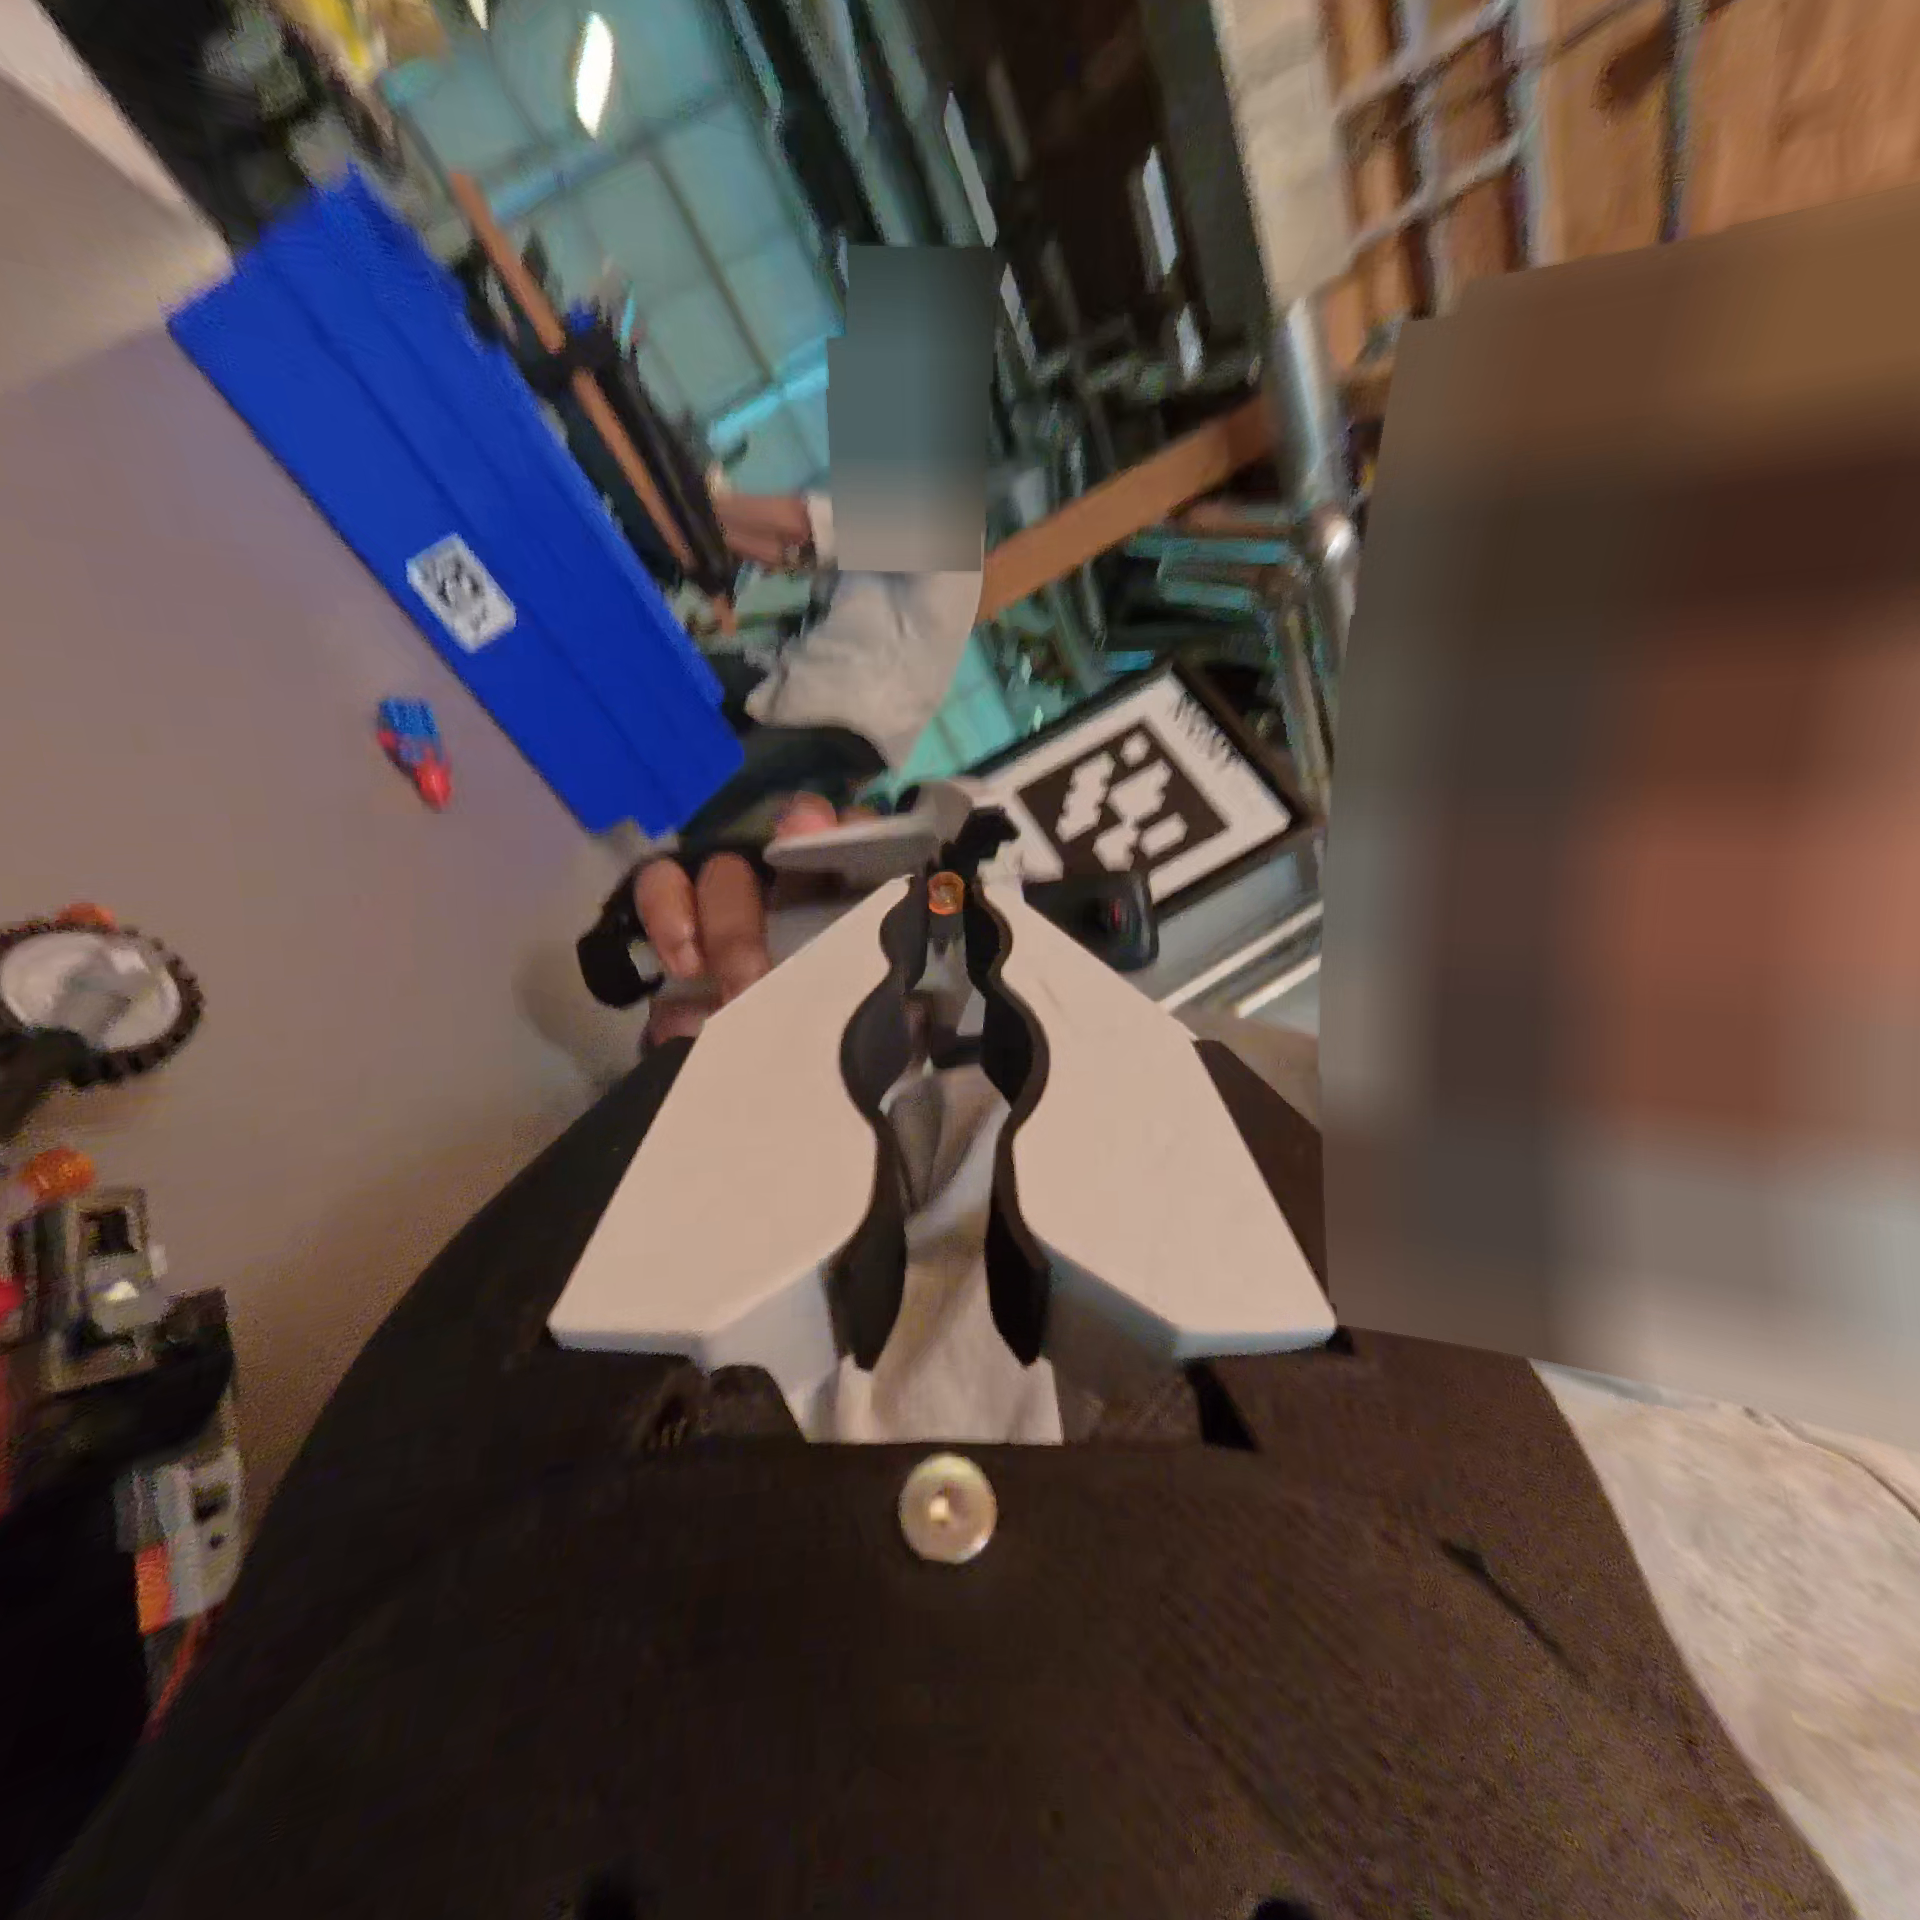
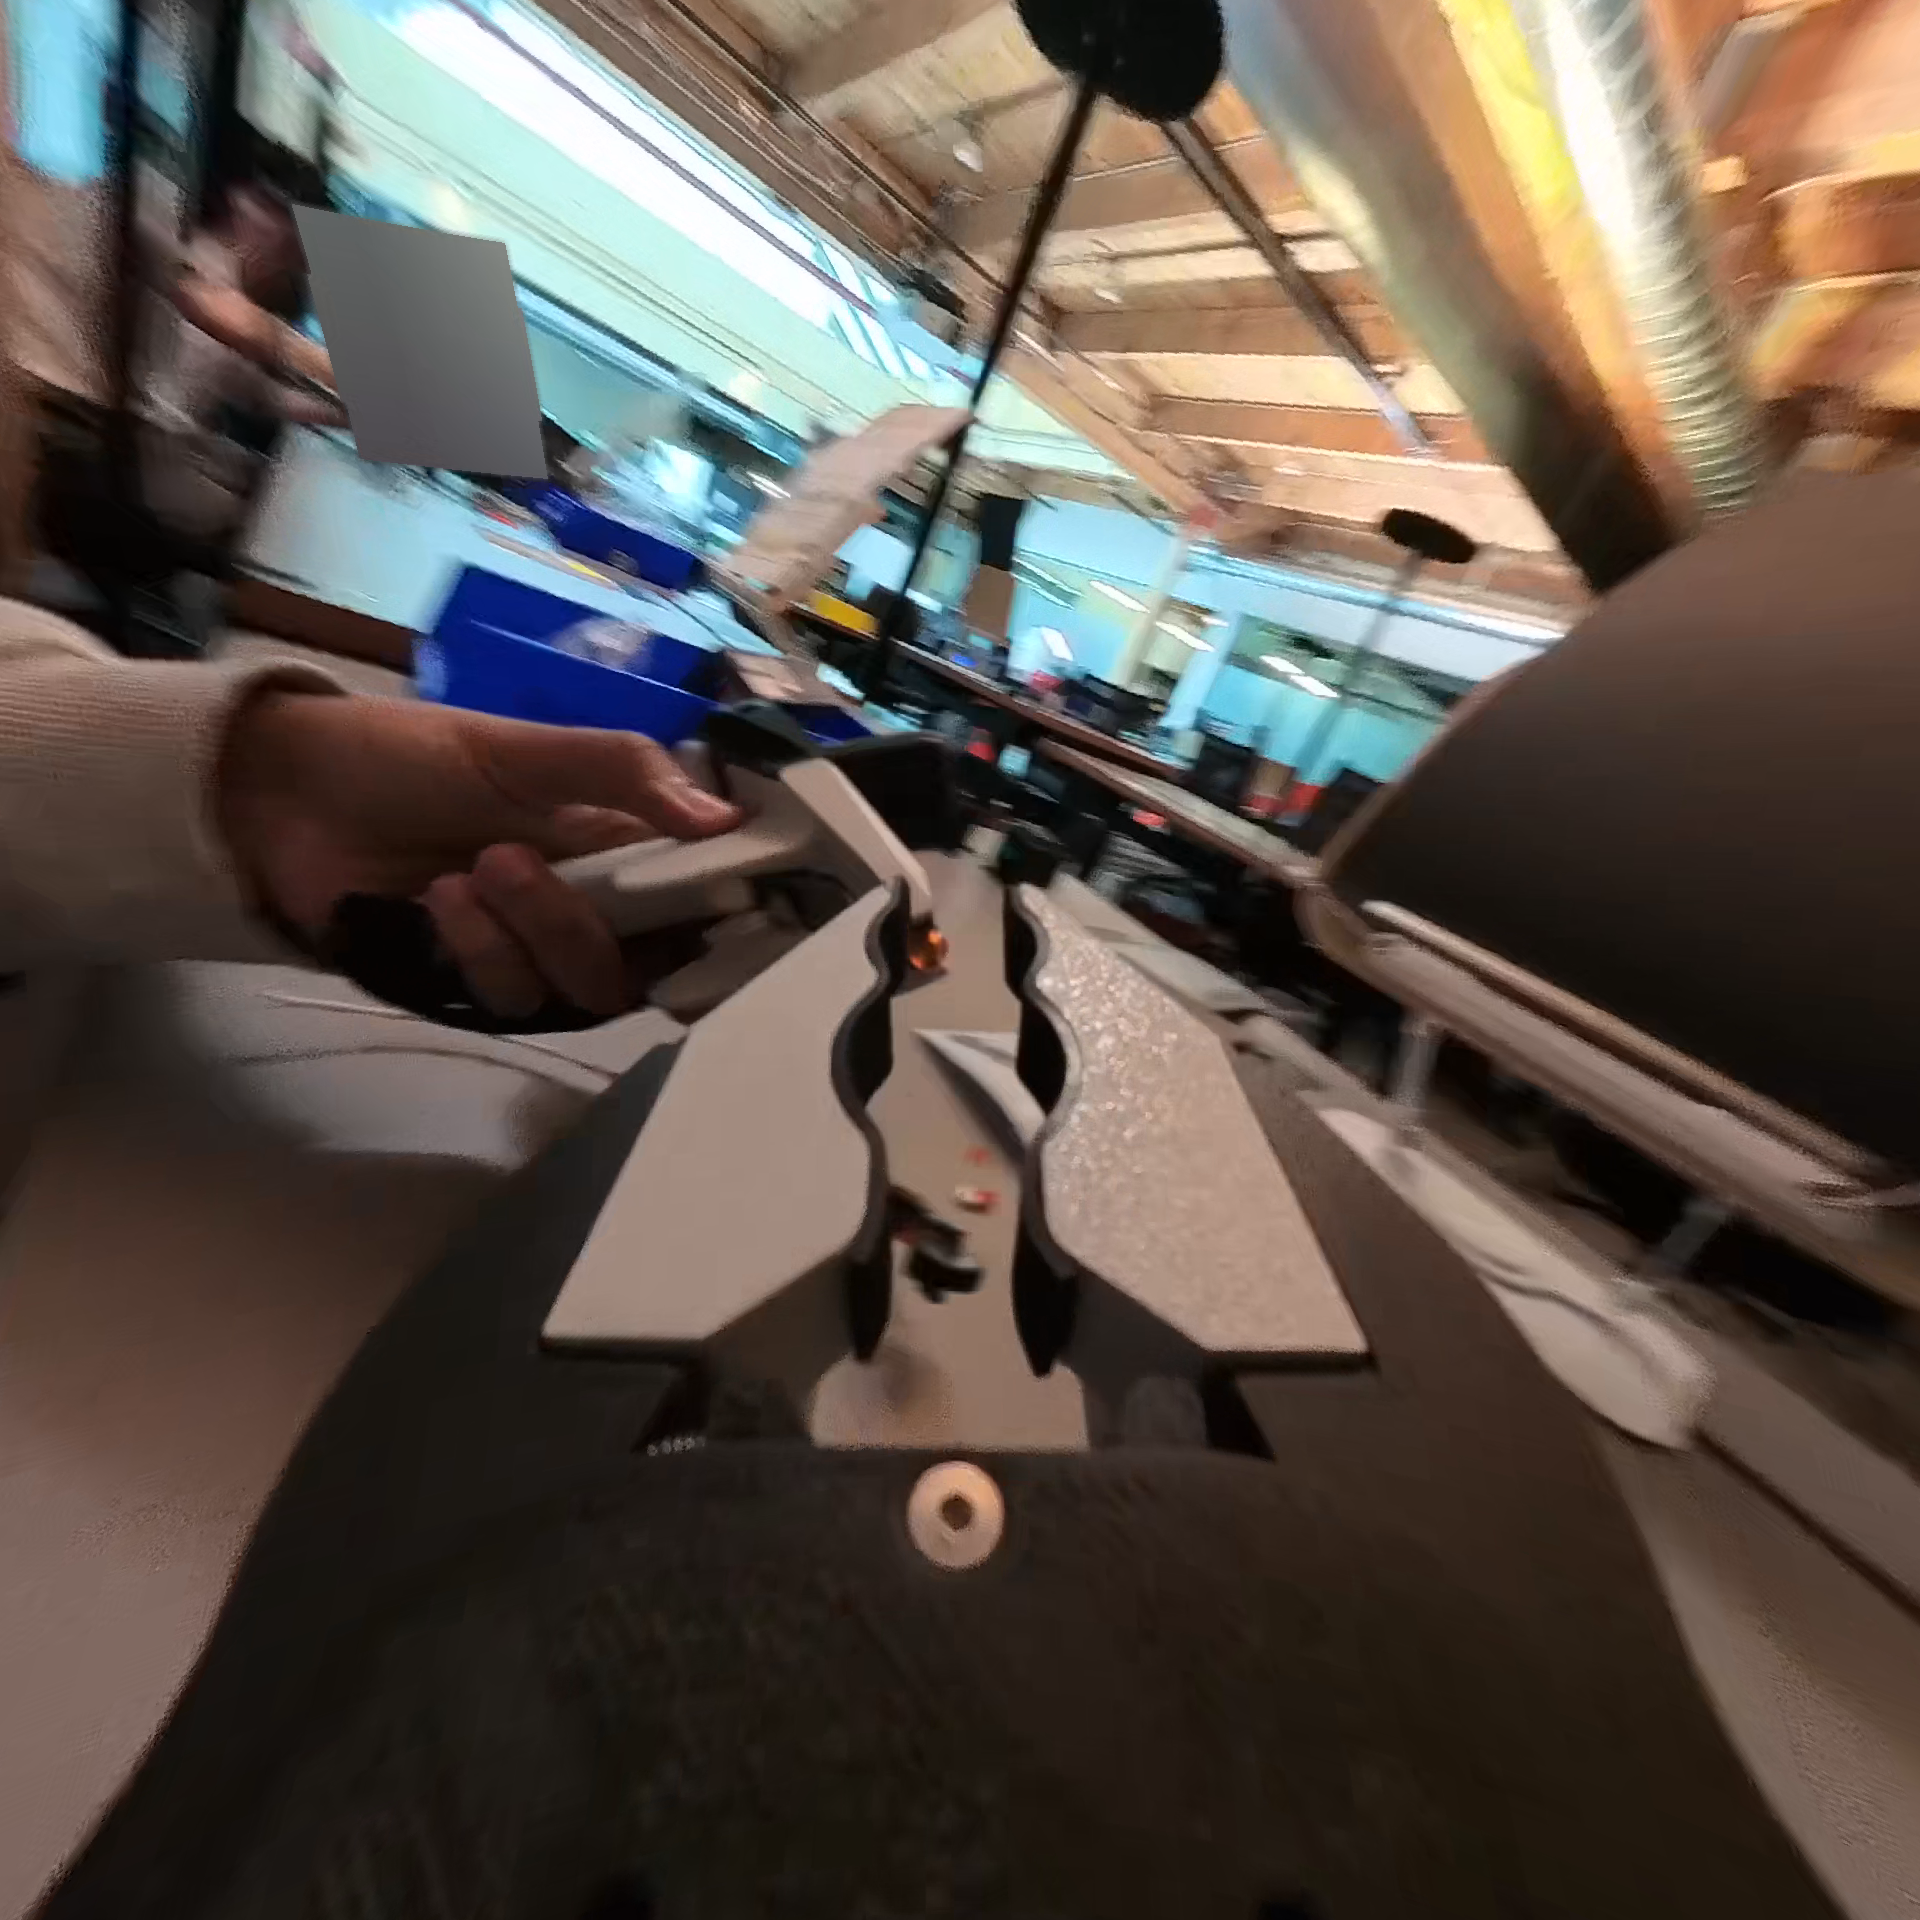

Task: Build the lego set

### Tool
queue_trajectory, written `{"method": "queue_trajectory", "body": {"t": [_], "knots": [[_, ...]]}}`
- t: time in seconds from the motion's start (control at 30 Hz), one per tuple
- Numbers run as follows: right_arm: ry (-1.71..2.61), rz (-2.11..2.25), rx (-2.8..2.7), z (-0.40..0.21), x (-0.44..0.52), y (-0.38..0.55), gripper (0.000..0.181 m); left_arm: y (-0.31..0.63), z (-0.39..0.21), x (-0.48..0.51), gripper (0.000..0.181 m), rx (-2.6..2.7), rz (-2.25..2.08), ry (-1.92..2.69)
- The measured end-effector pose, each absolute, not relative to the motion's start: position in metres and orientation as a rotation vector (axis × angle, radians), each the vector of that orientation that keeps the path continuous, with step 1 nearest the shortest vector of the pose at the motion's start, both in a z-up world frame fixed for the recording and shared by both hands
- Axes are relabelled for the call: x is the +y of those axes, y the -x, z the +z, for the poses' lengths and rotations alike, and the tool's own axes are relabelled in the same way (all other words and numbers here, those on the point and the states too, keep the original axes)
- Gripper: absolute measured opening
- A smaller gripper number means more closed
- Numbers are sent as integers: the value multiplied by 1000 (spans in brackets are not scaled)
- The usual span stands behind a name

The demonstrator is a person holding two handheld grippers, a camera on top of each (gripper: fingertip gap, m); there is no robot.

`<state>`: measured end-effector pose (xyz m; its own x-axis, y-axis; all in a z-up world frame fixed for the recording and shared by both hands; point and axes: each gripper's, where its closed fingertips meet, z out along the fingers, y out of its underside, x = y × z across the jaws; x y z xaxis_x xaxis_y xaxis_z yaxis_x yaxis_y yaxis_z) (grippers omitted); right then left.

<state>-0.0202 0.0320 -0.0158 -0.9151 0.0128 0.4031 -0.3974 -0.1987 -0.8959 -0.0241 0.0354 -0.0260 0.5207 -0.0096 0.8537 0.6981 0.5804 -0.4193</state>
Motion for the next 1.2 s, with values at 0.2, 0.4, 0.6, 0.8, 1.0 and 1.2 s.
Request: {"method": "queue_trajectory", "body": {"t": [0.2, 0.4, 0.6, 0.8, 1.0, 1.2], "knots": [[-727, 2507, -2086, -30, 53, 0, 20, 4, -45, 52, 4, -960, -575, 1127], [-881, 2364, -2116, -48, 55, -11, 11, -8, -60, 59, 4, -966, -673, 1195], [-937, 2331, -2236, -60, 52, -19, 10, -11, -62, 62, 0, -943, -706, 1204], [-727, 2230, -2290, -67, 50, 16, 8, 0, -69, 45, 0, -1008, -638, 1173], [-266, 2392, -1976, -10, 115, 110, 9, 5, -77, 34, 0, -1051, -535, 1231], [33, 2555, -1791, 2, 155, 157, 16, 15, -69, 19, 0, -1024, -471, 1148]]}}
